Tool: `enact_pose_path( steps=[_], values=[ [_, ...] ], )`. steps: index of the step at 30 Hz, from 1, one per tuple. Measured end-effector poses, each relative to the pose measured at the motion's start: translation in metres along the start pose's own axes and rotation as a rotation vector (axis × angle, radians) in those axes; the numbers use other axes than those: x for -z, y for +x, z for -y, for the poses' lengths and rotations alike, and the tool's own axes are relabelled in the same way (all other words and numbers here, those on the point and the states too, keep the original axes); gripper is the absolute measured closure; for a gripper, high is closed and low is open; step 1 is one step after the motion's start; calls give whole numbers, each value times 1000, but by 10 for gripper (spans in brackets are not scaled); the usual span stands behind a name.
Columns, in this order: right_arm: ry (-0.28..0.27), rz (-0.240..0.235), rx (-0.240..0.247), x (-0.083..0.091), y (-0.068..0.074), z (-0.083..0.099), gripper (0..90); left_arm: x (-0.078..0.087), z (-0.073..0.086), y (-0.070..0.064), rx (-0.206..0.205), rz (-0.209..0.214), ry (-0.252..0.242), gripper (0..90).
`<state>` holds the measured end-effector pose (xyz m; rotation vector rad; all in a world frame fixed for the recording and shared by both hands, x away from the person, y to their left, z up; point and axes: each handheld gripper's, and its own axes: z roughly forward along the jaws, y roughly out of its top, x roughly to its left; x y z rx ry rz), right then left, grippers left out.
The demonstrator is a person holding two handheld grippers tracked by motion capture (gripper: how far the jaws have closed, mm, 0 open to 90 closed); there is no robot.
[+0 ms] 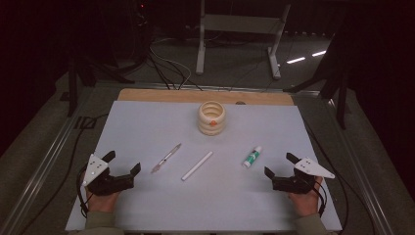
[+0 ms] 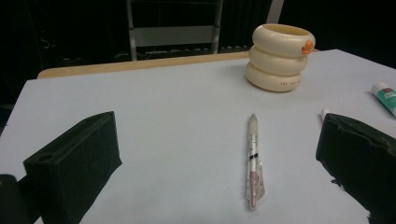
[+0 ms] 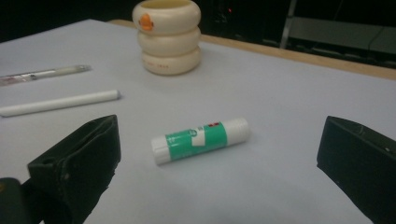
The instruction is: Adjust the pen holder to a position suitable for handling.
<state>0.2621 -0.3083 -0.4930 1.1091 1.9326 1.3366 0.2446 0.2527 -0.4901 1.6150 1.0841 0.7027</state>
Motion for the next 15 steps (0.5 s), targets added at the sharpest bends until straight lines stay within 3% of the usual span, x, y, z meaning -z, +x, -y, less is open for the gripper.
enact_pose_path(
  steps=[5, 11, 15],
  values=[
    [-23, 7, -1, 2, -1, 0, 0, 0, 1, -1, -12, 0, 12, 0],
    [19, 9, 10, 0, 0, 1, 0, -2, 0, -1, 1, 7, 14, 0],
    [27, 1, -20, 4, -4, 1, 0, -3, -2, -1, 21, 8, 16, 0]
  ],
)
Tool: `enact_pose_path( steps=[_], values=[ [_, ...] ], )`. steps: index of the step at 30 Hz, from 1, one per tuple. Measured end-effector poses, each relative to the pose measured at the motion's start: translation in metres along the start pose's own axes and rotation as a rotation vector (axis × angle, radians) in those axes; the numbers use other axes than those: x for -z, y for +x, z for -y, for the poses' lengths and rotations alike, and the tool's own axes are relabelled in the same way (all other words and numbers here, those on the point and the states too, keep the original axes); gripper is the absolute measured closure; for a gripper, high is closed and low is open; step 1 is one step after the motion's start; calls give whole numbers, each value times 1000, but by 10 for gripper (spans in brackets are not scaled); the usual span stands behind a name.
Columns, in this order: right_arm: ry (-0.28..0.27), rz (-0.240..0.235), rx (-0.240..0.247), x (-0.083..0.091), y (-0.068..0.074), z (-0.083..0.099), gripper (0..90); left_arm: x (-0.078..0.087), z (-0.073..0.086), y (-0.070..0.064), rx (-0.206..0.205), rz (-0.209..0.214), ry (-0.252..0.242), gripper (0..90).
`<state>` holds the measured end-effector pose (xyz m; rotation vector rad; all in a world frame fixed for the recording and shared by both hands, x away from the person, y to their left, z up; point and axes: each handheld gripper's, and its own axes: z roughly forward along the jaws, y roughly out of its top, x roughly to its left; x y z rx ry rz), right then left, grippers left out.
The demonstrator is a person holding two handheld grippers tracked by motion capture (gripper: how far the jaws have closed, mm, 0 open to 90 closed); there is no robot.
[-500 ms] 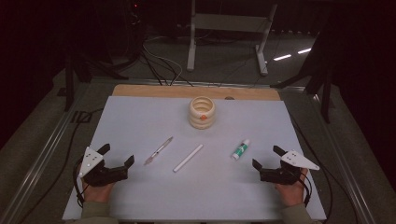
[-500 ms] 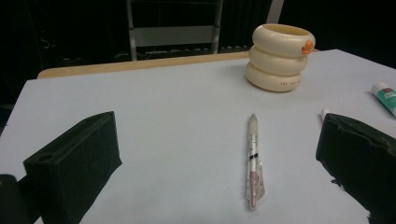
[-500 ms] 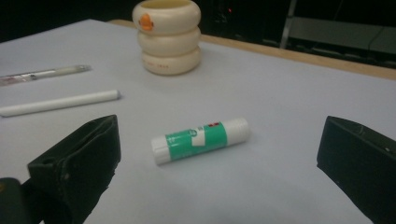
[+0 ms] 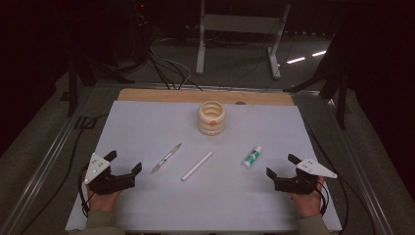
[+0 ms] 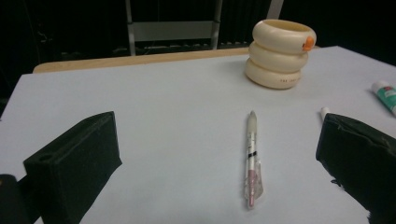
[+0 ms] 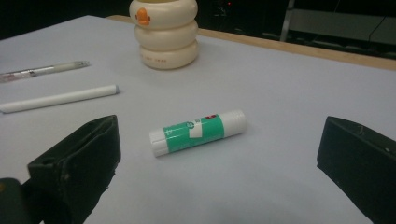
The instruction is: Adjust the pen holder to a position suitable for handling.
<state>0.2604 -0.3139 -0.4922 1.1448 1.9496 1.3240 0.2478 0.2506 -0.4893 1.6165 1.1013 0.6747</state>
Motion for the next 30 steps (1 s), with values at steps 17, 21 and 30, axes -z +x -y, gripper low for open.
enact_pose_path(
  steps=[17, 21, 30],
  values=[
    [-9, 36, -9, 6, 9, 2, 0, -21, -49, -16, -70, 61, 30, 0],
    [2, 35, 6, 4, 10, 3, 0, -35, -62, -20, -59, 95, 20, 0],
    [12, 31, 8, 2, 9, 4, 0, -70, -83, -24, -8, 156, 37, 0]
  ],
)
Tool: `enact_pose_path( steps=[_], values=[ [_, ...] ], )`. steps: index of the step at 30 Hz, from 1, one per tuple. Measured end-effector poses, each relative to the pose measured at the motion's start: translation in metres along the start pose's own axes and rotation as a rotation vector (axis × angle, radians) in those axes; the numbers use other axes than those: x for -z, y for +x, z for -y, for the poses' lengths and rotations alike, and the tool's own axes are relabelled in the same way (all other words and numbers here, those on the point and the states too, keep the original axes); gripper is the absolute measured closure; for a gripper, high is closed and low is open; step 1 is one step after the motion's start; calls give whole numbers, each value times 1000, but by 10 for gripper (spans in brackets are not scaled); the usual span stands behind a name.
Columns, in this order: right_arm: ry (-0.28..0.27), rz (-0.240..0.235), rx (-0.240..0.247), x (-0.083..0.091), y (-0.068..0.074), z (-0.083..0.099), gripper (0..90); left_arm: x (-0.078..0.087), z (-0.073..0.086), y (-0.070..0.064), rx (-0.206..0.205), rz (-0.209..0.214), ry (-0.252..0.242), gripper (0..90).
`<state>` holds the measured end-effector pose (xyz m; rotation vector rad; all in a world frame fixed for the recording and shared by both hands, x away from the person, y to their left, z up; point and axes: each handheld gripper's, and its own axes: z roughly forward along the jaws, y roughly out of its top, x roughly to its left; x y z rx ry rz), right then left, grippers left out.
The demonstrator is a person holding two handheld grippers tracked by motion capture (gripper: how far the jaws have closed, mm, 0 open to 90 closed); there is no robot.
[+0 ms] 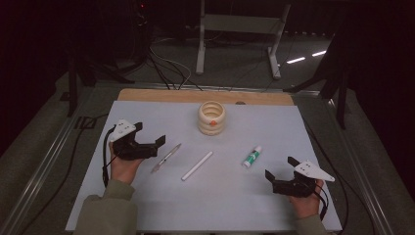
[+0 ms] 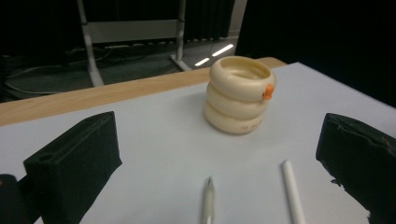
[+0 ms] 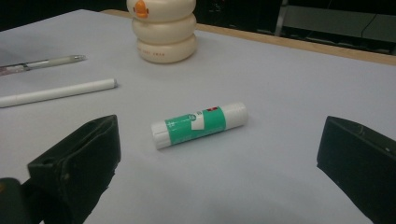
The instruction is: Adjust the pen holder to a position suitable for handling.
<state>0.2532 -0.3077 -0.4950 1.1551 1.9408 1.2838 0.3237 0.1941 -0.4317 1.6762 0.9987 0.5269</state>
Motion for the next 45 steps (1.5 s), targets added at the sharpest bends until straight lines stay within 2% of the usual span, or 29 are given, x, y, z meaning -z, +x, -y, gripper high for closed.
enact_pose_path(
  steps=[4, 10, 16, 21, 28, 41, 45],
  values=[
    [10, 1, -2, -1, 0, 0, 0, -12, -7, 2, 25, 18, -21, 0],
    [16, 10, -10, -1, 0, 0, 0, -27, -13, 5, 19, 19, -21, 7],
    [16, 14, -9, -1, 1, 0, 0, -46, -15, 6, 22, 36, 4, 6],
    [12, 16, -18, 0, 0, 0, 0, -56, -17, 8, 29, 44, 18, 6],
    [13, 18, -11, -1, 1, 0, 0, -75, -20, 14, 77, 45, 31, 6],
    [12, 28, -20, 0, 1, 0, 0, -105, -34, 18, 88, 3, 61, 6],
    [8, 32, -21, 0, 1, -1, 0, -117, -36, 18, 76, -13, 100, 6]
  ],
)
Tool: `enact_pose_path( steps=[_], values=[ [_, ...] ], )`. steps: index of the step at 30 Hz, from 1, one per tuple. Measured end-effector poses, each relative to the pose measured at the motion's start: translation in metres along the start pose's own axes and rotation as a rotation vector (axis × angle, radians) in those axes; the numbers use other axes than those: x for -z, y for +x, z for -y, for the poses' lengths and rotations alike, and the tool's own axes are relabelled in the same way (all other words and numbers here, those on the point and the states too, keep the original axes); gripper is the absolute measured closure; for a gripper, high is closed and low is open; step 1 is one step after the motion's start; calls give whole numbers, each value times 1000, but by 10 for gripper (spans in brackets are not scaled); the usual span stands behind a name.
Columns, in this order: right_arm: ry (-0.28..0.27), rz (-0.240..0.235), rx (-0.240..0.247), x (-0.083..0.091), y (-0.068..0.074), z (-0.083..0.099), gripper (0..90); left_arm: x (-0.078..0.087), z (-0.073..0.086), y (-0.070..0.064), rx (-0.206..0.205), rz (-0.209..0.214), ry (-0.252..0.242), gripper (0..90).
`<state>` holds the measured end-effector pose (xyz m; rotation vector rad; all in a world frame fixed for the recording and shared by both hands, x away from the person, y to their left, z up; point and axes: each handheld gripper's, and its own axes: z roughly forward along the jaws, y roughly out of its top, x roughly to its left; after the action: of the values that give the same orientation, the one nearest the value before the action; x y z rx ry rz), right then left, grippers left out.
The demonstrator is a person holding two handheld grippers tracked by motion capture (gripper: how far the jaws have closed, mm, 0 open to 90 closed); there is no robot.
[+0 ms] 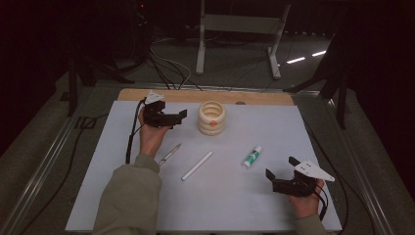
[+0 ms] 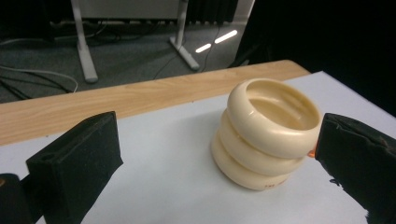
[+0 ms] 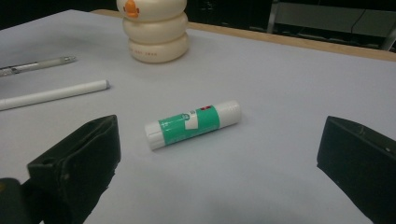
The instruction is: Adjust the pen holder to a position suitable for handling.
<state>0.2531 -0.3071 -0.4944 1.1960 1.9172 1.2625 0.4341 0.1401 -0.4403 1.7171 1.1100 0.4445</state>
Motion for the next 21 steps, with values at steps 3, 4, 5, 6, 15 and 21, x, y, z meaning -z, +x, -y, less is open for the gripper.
enact_pose_path(
  steps=[3, 4, 5, 6, 15, 21],
  values=[
    [-1, 2, 2, 0, 0, 0, 0, -6, -3, -1, -2, -9, 8, 7],
    [-2, 2, 1, 0, 0, 0, 0, -8, -4, -2, -2, -11, 10, 7],
    [-4, 4, 1, 0, 0, 0, 0, -8, -4, -2, -2, -11, 10, 7],
    [-5, 4, 1, 1, 0, 0, 0, -13, -6, -3, -8, -16, 25, 7],
    [-8, -8, 3, 0, 1, -1, 0, -34, -16, -13, -22, -24, 80, 7],
    [-10, -11, 5, 0, 1, -1, 0, -49, -20, -23, -28, -20, 97, 7]
  ],
)
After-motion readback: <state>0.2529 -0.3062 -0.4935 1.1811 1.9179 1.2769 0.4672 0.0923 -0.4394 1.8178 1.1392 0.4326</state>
